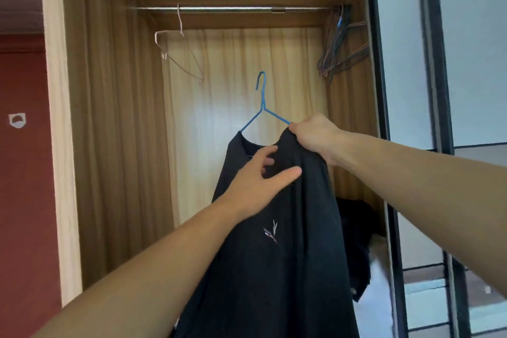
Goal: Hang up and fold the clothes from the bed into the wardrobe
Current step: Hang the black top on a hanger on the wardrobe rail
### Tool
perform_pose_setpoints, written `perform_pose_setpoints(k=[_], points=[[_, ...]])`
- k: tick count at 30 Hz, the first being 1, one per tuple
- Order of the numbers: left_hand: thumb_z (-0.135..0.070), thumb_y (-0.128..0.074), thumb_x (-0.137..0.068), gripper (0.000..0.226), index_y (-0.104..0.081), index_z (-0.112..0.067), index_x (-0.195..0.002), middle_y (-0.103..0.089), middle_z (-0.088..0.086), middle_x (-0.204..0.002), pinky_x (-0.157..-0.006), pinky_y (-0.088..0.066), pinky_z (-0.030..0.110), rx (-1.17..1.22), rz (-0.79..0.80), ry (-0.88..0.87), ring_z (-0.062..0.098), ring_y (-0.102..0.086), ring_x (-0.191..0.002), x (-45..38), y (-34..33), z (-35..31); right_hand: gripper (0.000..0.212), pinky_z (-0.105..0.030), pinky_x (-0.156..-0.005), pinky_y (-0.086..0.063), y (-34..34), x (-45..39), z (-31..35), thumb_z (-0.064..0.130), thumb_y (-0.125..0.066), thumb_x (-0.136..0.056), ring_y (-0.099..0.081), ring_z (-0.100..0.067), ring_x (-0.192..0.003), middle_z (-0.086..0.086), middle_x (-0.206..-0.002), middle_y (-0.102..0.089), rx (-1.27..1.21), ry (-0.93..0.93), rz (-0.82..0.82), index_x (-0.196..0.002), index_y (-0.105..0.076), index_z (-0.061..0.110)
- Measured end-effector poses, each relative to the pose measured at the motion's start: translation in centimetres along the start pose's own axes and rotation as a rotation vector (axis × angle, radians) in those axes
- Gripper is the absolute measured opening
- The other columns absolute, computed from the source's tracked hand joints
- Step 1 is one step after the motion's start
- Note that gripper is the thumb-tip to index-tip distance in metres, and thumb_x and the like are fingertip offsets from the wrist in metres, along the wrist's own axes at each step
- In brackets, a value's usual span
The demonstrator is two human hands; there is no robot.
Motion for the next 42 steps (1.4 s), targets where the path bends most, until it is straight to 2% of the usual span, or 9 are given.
perform_pose_setpoints(k=[3,5,10,14,21,25,28,33,42], points=[[-0.05,-0.081,-0.07,0.12,0.005,-0.036,-0.154,-0.026,-0.02,-0.15,-0.109,-0.033,0.025,0.015,0.09,0.004,0.001,-0.029,-0.137,-0.2,-3.6,-1.6,0.02,-0.029,-0.06,-0.047,0.9,-0.6,2.0,0.016,-0.045,-0.099,-0.056,-0.022,-0.071,-0.012,-0.091,-0.059,-0.108,0.014,-0.018,-0.108,-0.056,0.002],[-0.038,-0.08,-0.073,0.122,0.012,-0.036,-0.153,-0.027,-0.018,-0.15,-0.104,-0.04,0.027,-0.043,-0.015,-0.012,0.007,-0.036,-0.136,-0.6,-4.4,-1.9,0.013,-0.026,-0.055,-0.042,2.1,-0.6,3.6,0.015,-0.043,-0.1,-0.052,-0.019,-0.067,-0.009,-0.082,-0.054,-0.152,0.047,-0.043,-0.1,-0.051,0.004],[-0.016,-0.057,-0.091,0.076,-0.018,-0.038,-0.152,-0.059,-0.006,-0.128,-0.095,-0.051,0.035,-0.212,-0.256,-0.026,0.018,-0.06,-0.109,-0.4,-4.5,-1.6,0.018,-0.027,-0.054,-0.034,5.8,-1.0,6.8,0.019,-0.044,-0.099,-0.043,-0.015,-0.064,-0.003,-0.075,-0.046,-0.138,0.159,-0.133,-0.102,-0.056,0.005],[-0.02,-0.056,-0.094,0.042,-0.049,-0.029,-0.135,-0.067,-0.004,-0.112,-0.09,-0.055,0.036,-0.361,-0.279,0.03,0.019,-0.064,-0.1,-0.8,-3.3,-0.7,0.031,-0.027,-0.051,-0.033,7.9,-2.1,7.4,0.026,-0.045,-0.1,-0.044,-0.015,-0.064,-0.003,-0.076,-0.049,-0.152,0.22,-0.192,-0.108,-0.06,0.0],[-0.021,-0.057,-0.092,0.016,-0.065,-0.024,-0.106,-0.067,-0.007,-0.091,-0.075,-0.056,0.032,-0.518,-0.259,0.038,0.016,-0.065,-0.082,-3.9,-0.4,1.7,0.036,-0.028,-0.055,-0.035,8.3,-6.4,7.8,0.027,-0.044,-0.101,-0.049,-0.019,-0.069,-0.009,-0.084,-0.056,-0.137,0.297,-0.238,-0.1,-0.064,-0.004],[-0.031,-0.056,-0.096,0.013,-0.064,-0.024,-0.102,-0.06,-0.012,-0.082,-0.061,-0.048,0.02,-0.539,-0.305,-0.014,0.009,-0.059,-0.074,-8.5,1.9,2.9,0.037,-0.028,-0.057,-0.033,8.3,-10.4,8.6,0.023,-0.045,-0.1,-0.045,-0.023,-0.072,-0.005,-0.068,-0.044,-0.098,0.333,-0.3,-0.069,-0.053,0.004],[-0.037,-0.055,-0.096,0.019,-0.065,-0.021,-0.099,-0.063,-0.008,-0.087,-0.066,-0.049,0.023,-0.515,-0.337,-0.072,0.01,-0.06,-0.077,-12.9,3.9,2.8,0.032,-0.028,-0.07,-0.037,8.1,-13.7,9.5,0.023,-0.047,-0.1,-0.052,-0.024,-0.083,-0.01,-0.087,-0.058,-0.095,0.345,-0.352,-0.098,-0.066,-0.002],[-0.041,-0.058,-0.092,0.024,-0.059,-0.024,-0.075,-0.063,-0.006,-0.078,-0.063,-0.048,0.028,-0.397,-0.382,-0.185,0.017,-0.061,-0.075,-20.3,7.4,1.9,0.034,-0.031,-0.08,-0.044,6.0,-18.9,10.7,0.023,-0.05,-0.1,-0.056,-0.025,-0.097,-0.012,-0.112,-0.061,-0.082,0.316,-0.394,-0.122,-0.06,-0.001],[-0.034,-0.06,-0.091,0.023,-0.055,-0.019,-0.075,-0.058,-0.005,-0.074,-0.061,-0.044,0.03,-0.523,-0.38,-0.352,0.018,-0.057,-0.073,-28.7,8.0,1.9,0.017,-0.031,-0.07,-0.039,1.9,-26.2,11.0,0.018,-0.048,-0.099,-0.051,-0.026,-0.086,-0.01,-0.095,-0.053,-0.05,0.3,-0.361,-0.107,-0.055,0.004]])
Point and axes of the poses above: each hand's wrist, its own x-axis away from the middle knuckle, its own y-axis out of the back of the hand, z = x × y, the point moved 8 cm from there along -x, towards the middle knuckle
